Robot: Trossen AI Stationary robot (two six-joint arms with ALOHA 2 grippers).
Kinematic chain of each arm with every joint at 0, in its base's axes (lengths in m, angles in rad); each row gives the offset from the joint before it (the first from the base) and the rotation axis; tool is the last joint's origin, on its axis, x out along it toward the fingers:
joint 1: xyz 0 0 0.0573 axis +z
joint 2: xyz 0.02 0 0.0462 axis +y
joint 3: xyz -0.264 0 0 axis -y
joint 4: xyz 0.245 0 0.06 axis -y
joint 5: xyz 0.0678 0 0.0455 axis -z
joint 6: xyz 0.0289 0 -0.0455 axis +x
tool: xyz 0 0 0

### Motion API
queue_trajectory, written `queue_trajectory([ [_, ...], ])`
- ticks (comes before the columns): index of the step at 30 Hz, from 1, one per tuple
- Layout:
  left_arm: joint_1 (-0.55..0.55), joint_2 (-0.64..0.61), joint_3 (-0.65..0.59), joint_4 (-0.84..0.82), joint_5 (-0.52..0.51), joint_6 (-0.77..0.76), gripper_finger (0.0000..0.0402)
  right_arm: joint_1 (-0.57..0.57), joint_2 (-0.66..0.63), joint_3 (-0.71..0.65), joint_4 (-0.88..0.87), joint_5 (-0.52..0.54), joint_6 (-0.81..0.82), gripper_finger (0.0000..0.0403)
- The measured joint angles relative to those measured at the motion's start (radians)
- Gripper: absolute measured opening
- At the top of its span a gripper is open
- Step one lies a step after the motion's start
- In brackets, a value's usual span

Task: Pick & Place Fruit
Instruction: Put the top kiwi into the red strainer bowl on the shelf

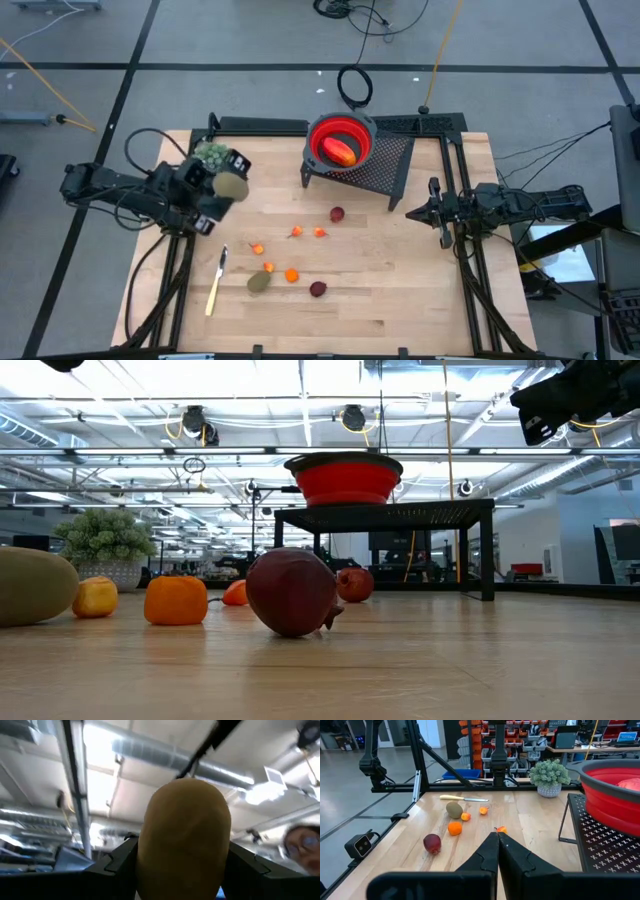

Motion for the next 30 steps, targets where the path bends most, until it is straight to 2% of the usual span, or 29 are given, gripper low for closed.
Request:
queue_trajectory([
  [7, 0.0, 0.0, 0.0, 0.114, -0.134, -0.007, 0.0214, 0.0, 0.0, 0.0, 0.0, 0.0, 0.0, 0.0],
  [15, 0.0, 0.0, 0.0, 0.109, -0.148, -0.006, 0.0214, 0.0, 0.0, 0.0, 0.0, 0.0, 0.0, 0.0],
  [18, 0.0, -0.001, 0.0, 0.007, -0.194, -0.002, 0.0214, 0.0, 0.0, 0.0, 0.0, 0.0, 0.0, 0.0],
  [24, 0.0, 0.004, 0.0, -0.328, -0.435, -0.061, 0.0214, 0.0, 0.0, 0.0, 0.0, 0.0, 0.0, 0.0],
  [30, 0.0, 0.008, 0.0, -0.579, -0.615, -0.142, 0.0214, 0.0, 0.0, 0.0, 0.0, 0.005, 0.0, 0.0],
])
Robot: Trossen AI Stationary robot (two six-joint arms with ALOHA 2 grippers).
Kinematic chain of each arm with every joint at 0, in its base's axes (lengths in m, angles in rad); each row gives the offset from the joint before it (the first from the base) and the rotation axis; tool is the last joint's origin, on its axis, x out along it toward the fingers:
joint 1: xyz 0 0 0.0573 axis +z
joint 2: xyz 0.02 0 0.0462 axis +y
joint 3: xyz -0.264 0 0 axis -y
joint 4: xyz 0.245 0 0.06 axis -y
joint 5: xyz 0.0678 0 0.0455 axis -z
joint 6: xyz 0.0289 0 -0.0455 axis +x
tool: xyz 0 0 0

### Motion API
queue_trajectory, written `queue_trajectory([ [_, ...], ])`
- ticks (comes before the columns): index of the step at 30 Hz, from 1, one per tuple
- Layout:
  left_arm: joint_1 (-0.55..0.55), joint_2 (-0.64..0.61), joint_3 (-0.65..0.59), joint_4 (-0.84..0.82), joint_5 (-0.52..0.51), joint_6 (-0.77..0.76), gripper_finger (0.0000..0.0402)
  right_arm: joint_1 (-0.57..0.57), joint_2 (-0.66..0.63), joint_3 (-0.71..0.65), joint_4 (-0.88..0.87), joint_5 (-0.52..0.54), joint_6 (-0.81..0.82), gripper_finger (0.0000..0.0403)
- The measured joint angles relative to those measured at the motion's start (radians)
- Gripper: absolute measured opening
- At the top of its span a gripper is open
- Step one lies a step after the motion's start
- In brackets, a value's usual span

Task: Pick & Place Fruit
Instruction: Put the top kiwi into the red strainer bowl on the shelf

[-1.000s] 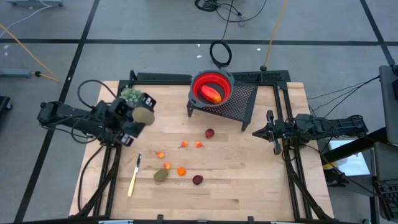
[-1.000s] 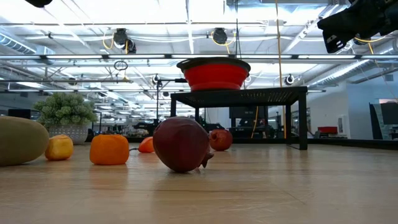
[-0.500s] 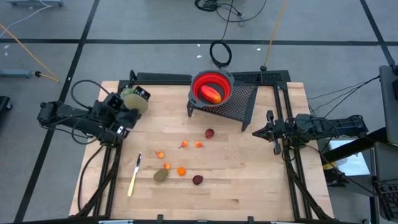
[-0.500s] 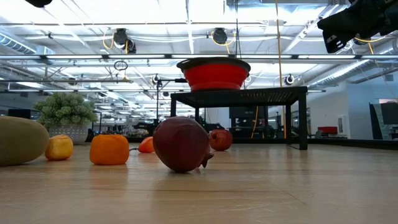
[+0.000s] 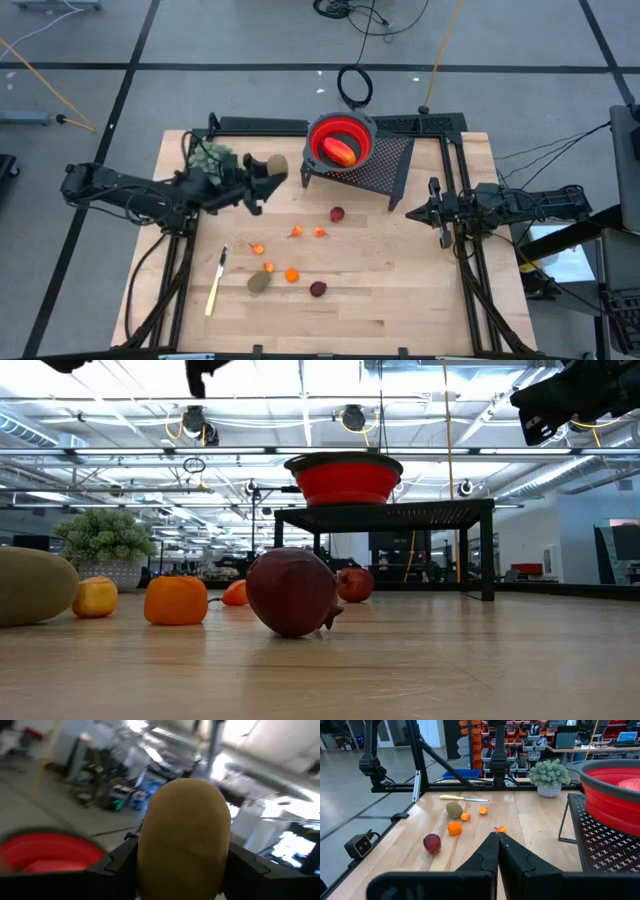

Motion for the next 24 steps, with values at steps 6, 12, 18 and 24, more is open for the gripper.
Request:
queue_trajectory([
  [6, 0.0, 0.0, 0.0, -0.09, -0.106, 0.002, 0.0214, 0.0, 0.0, 0.0, 0.0, 0.048, 0.0, 0.0],
  [12, 0.001, 0.016, 0.021, -0.102, -0.188, 0.13, 0.0214, 0.0, 0.0, 0.0, -0.005, 0.045, 0.002, 0.0],
  [18, 0.032, 0.096, 0.165, -0.187, -0.222, 0.36, 0.0214, 0.0, 0.0, 0.0, -0.01, 0.045, 0.003, 0.0],
  [24, 0.11, 0.214, 0.376, -0.371, -0.199, 0.493, 0.0214, 0.0, 0.0, 0.0, -0.011, 0.046, 0.001, 0.0],
])
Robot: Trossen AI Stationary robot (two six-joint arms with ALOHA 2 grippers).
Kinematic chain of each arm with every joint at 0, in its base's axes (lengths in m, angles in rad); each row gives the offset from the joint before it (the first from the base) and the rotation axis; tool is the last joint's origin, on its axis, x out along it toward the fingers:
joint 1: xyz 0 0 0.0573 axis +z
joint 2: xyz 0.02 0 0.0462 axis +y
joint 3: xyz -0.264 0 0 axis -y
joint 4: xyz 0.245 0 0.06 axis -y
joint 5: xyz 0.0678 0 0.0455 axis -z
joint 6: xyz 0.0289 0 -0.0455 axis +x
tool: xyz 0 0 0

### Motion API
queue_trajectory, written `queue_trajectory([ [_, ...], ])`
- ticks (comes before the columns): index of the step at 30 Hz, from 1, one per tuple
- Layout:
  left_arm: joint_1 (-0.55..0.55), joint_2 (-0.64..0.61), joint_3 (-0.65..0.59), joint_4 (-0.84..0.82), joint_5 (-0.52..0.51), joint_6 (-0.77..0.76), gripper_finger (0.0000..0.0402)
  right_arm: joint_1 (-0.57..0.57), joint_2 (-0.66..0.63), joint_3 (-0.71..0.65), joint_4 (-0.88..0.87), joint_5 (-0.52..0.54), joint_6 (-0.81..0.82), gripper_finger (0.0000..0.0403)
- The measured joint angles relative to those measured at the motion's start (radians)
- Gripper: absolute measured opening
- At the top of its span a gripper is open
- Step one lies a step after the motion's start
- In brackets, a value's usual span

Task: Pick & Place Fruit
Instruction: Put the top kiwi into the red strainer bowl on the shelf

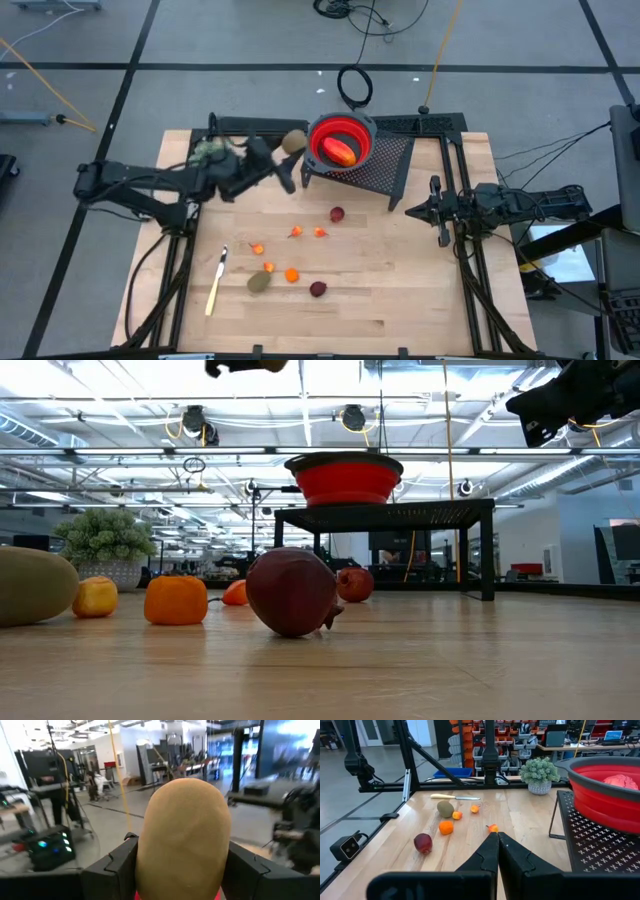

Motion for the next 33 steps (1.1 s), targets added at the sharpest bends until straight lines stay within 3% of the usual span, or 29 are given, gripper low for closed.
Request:
queue_trajectory([
  [8, 0.118, 0.166, 0.256, -0.245, 0.185, 0.098, 0.0214, 0.0, 0.0, 0.0, -0.003, 0.0, -0.056, 0.0],
  [17, 0.226, 0.336, 0.439, -0.393, 0.396, 0.097, 0.0214, 0.0, 0.0, 0.0, -0.003, -0.001, -0.057, 0.0],
  [26, 0.322, 0.43, 0.469, -0.399, 0.563, 0.096, 0.0214, 0.0, 0.0, 0.0, -0.003, -0.001, -0.057, 0.0],
  [33, 0.359, 0.435, 0.469, -0.449, 0.688, 0.088, 0.0214, 0.0, 0.0, 0.0, -0.003, -0.002, -0.052, 0.0],
])
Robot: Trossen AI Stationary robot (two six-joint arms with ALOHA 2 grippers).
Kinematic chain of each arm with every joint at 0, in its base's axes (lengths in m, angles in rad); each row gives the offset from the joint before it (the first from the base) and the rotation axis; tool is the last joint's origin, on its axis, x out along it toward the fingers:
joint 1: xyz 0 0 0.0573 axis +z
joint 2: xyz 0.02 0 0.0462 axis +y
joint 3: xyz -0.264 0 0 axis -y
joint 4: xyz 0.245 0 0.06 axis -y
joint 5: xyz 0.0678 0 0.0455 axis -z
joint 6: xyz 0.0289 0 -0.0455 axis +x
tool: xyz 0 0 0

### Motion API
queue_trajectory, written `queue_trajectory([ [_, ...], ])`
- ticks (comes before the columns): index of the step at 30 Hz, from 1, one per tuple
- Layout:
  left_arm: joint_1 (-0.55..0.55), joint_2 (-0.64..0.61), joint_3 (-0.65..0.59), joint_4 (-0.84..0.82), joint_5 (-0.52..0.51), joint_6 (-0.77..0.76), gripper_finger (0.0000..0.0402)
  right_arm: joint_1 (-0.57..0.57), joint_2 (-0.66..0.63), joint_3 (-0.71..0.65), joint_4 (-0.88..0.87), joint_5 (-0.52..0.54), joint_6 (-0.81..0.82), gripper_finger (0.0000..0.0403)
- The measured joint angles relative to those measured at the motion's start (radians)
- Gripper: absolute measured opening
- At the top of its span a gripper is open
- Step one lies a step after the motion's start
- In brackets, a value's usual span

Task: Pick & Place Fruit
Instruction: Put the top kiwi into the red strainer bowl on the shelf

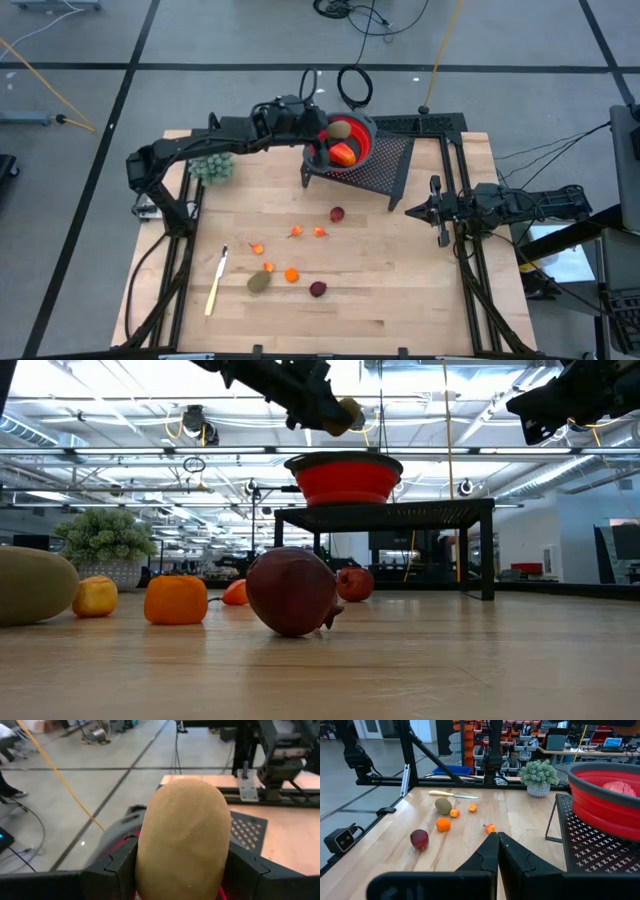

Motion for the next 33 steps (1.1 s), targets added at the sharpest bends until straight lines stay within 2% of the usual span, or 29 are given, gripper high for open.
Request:
queue_trajectory([
  [6, 0.001, 0.006, 0.0, -0.073, 0.056, 0.023, 0.0214, 0.0, 0.0, 0.0, 0.0, 0.0, 0.001, 0.0],
  [23, -0.002, 0.021, 0.0, -0.224, 0.078, 0.103, 0.0214, 0.0, 0.0, 0.0, 0.0, 0.0, 0.002, 0.0],
  [33, -0.002, 0.029, 0.0, -0.231, 0.079, 0.102, 0.0214, 0.0, 0.0, 0.0, 0.0, 0.0, 0.002, 0.0],
])
